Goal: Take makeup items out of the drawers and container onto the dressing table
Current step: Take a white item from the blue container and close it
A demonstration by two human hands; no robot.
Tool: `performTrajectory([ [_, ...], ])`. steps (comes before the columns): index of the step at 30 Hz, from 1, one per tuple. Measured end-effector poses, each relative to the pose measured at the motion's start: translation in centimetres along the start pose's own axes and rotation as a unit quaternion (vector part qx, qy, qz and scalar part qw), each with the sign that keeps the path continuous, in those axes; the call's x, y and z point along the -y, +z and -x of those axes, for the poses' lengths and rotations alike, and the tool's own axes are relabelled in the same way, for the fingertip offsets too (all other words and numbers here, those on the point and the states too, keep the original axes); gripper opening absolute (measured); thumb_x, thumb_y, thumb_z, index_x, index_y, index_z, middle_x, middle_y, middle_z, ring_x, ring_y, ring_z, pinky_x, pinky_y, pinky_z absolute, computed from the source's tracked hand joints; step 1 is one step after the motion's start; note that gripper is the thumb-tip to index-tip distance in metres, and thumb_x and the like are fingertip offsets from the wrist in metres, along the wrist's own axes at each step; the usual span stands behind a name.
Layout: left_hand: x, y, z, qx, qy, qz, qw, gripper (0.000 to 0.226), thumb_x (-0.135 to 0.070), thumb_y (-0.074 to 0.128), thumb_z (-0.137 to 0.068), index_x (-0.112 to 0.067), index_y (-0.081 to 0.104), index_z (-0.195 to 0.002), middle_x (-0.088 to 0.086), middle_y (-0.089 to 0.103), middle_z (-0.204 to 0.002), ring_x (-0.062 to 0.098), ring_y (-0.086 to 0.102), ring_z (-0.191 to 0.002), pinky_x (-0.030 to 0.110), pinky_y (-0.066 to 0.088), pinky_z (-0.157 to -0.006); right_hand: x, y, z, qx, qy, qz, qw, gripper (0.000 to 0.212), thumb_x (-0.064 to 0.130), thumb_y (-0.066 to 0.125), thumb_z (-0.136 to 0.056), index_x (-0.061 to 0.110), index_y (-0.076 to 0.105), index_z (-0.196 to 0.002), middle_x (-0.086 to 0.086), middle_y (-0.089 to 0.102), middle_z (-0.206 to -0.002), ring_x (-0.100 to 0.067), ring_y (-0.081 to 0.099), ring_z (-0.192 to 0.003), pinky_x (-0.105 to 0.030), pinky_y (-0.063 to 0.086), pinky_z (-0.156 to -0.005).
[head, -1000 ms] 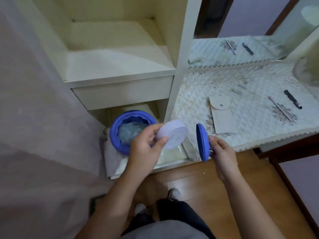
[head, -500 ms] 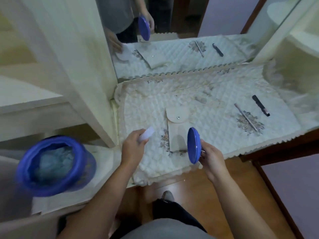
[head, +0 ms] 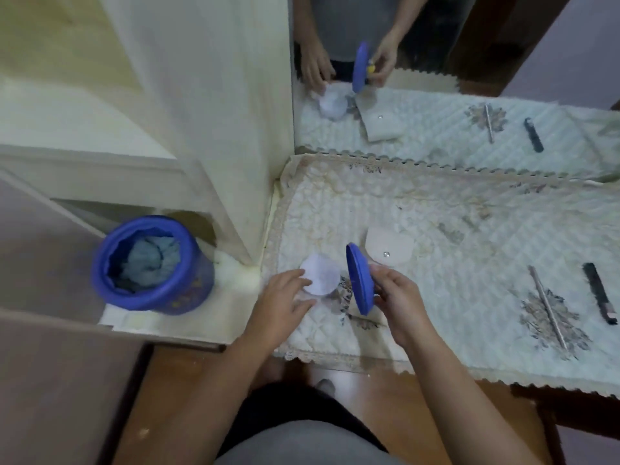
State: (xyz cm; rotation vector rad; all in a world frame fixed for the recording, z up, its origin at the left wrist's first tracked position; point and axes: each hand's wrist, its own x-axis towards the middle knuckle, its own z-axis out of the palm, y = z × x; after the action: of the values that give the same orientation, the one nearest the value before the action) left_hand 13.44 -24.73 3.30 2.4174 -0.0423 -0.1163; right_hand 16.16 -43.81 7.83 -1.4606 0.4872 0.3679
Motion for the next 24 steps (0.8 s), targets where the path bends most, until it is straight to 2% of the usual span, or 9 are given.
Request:
performTrajectory([
  [3, 0.3, -3.1, 2.8, -0.083, -0.061, 0.052, 0.993, 0.040, -0.039, 0.052, -0.079, -0.010, 0.064, -0.104, 0.009, 0.061, -0.115, 0.012, 0.051, -0.108, 0.014, 0.032, -0.093, 1.1, 3.2, 0.1, 0.075, -0.027, 0.062, 0.995, 0.016, 0.020, 0.055, -0.088, 0.013, 0.069, -0.086, -0.002, 0.064, -0.075, -0.013, 0.053, -0.064, -0.019, 0.042, -0.058],
  [6, 1.8, -6.7, 5.8, -0.226, -0.086, 0.072, 0.968, 0.041, -0.040, 0.046, -0.077, -0.007, 0.064, -0.091, 0.011, 0.064, -0.091, 0.006, 0.051, -0.084, 0.018, 0.039, -0.077, 2.2, 7.7, 0.7, 0.152, -0.070, 0.120, 0.979, 0.014, 0.017, 0.057, -0.087, 0.008, 0.068, -0.091, -0.001, 0.064, -0.074, -0.004, 0.054, -0.060, -0.013, 0.042, -0.056],
  [9, 3.7, -10.4, 8.3, -0.343, -0.116, 0.066, 0.930, 0.039, -0.038, 0.050, -0.077, -0.003, 0.061, -0.093, 0.009, 0.061, -0.088, 0.011, 0.051, -0.083, 0.016, 0.039, -0.078, 2.9, 12.8, 1.8, 0.234, -0.111, 0.146, 0.955, 0.007, 0.008, 0.061, -0.083, 0.010, 0.065, -0.088, -0.002, 0.061, -0.072, 0.004, 0.055, -0.056, -0.008, 0.043, -0.057],
  [11, 5.3, -12.4, 9.5, -0.377, -0.143, 0.065, 0.913, 0.045, -0.042, 0.053, -0.074, -0.005, 0.058, -0.101, 0.002, 0.055, -0.096, 0.011, 0.050, -0.089, 0.015, 0.037, -0.081, 3.3, 16.3, 2.7, 0.278, -0.144, 0.166, 0.935, 0.012, 0.007, 0.064, -0.080, 0.018, 0.063, -0.083, -0.007, 0.059, -0.074, -0.008, 0.055, -0.067, -0.017, 0.045, -0.066],
  [14, 7.5, -14.1, 10.6, -0.378, -0.188, 0.082, 0.903, 0.062, -0.051, 0.057, -0.068, -0.009, 0.052, -0.113, -0.002, 0.050, -0.107, 0.013, 0.048, -0.102, 0.026, 0.039, -0.089, 3.9, 21.1, 3.1, 0.303, -0.216, 0.224, 0.901, 0.020, 0.007, 0.067, -0.078, 0.026, 0.060, -0.079, -0.011, 0.059, -0.080, -0.014, 0.050, -0.070, -0.029, 0.044, -0.071],
  [17, 8.9, -14.7, 10.5, -0.342, -0.214, 0.103, 0.909, 0.079, -0.056, 0.062, -0.059, -0.008, 0.048, -0.120, 0.004, 0.051, -0.117, 0.014, 0.044, -0.109, 0.027, 0.034, -0.095, 4.1, 25.1, 2.5, 0.283, -0.302, 0.297, 0.861, 0.015, 0.012, 0.069, -0.077, 0.021, 0.062, -0.087, -0.006, 0.060, -0.089, 0.000, 0.051, -0.065, -0.013, 0.041, -0.070],
  [19, 9.5, -14.8, 10.2, -0.316, -0.218, 0.131, 0.914, 0.088, -0.060, 0.060, -0.054, -0.010, 0.045, -0.125, 0.004, 0.049, -0.124, 0.015, 0.044, -0.115, 0.027, 0.032, -0.098, 4.2, 27.0, 2.0, 0.274, -0.346, 0.366, 0.819, 0.019, 0.016, 0.068, -0.078, 0.013, 0.064, -0.096, -0.004, 0.056, -0.093, -0.002, 0.051, -0.069, -0.007, 0.036, -0.068],
  [22, 10.3, -14.9, 9.6, -0.300, -0.222, 0.169, 0.912, 0.095, -0.061, 0.062, -0.049, -0.012, 0.041, -0.128, 0.008, 0.048, -0.130, 0.019, 0.044, -0.120, 0.025, 0.032, -0.098, 3.9, 28.8, 1.8, 0.275, -0.396, 0.461, 0.745, 0.026, 0.017, 0.065, -0.080, 0.007, 0.062, -0.104, -0.010, 0.055, -0.101, -0.020, 0.053, -0.090, -0.020, 0.036, -0.081],
  [24, 10.7, -15.0, 9.3, -0.294, -0.221, 0.187, 0.911, 0.097, -0.055, 0.071, -0.050, -0.013, 0.039, -0.131, 0.007, 0.046, -0.133, 0.019, 0.044, -0.122, 0.028, 0.035, -0.100, 3.6, 29.5, 1.7, 0.271, -0.413, 0.488, 0.720, 0.027, 0.015, 0.064, -0.080, 0.005, 0.061, -0.105, -0.014, 0.055, -0.107, -0.026, 0.054, -0.100, -0.028, 0.040, -0.088],
])
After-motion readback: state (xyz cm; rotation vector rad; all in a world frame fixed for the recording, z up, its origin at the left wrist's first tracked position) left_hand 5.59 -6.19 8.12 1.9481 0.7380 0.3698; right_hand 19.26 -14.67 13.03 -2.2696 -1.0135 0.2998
